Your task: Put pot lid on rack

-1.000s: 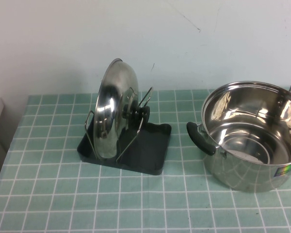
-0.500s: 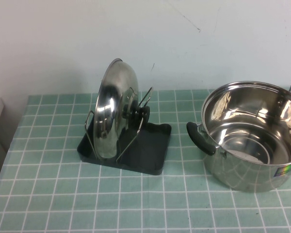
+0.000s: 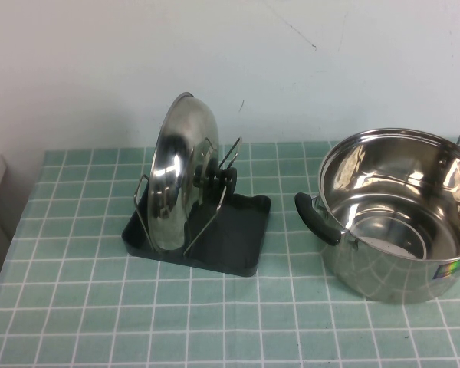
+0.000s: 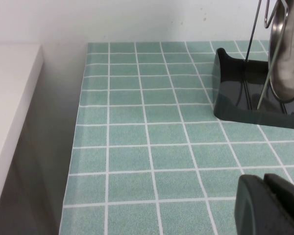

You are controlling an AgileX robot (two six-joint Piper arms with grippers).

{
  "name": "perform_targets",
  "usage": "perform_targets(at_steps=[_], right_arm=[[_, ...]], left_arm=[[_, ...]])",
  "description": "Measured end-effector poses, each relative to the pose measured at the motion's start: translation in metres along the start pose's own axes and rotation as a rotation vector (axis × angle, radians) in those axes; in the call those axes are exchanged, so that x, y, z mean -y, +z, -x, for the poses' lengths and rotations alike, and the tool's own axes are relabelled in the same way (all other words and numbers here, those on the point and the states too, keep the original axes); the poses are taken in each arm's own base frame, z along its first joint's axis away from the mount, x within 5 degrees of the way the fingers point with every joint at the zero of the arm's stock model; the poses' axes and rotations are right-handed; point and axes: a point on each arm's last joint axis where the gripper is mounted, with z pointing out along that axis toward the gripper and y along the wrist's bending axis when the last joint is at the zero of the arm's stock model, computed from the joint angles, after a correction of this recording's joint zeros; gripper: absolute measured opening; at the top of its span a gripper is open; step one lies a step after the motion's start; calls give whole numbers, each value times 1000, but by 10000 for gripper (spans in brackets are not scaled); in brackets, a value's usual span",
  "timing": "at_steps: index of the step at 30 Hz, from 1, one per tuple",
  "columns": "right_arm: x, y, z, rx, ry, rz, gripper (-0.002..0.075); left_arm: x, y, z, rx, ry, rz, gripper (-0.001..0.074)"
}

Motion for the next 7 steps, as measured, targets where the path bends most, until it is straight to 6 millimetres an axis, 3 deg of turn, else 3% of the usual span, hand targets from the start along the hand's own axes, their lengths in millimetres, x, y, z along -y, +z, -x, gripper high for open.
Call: perform_targets(at_steps=[7], right_arm=[[0, 0, 0, 3, -6, -2, -1]], left_arm=[[0, 0, 0, 0, 3, 0, -2]])
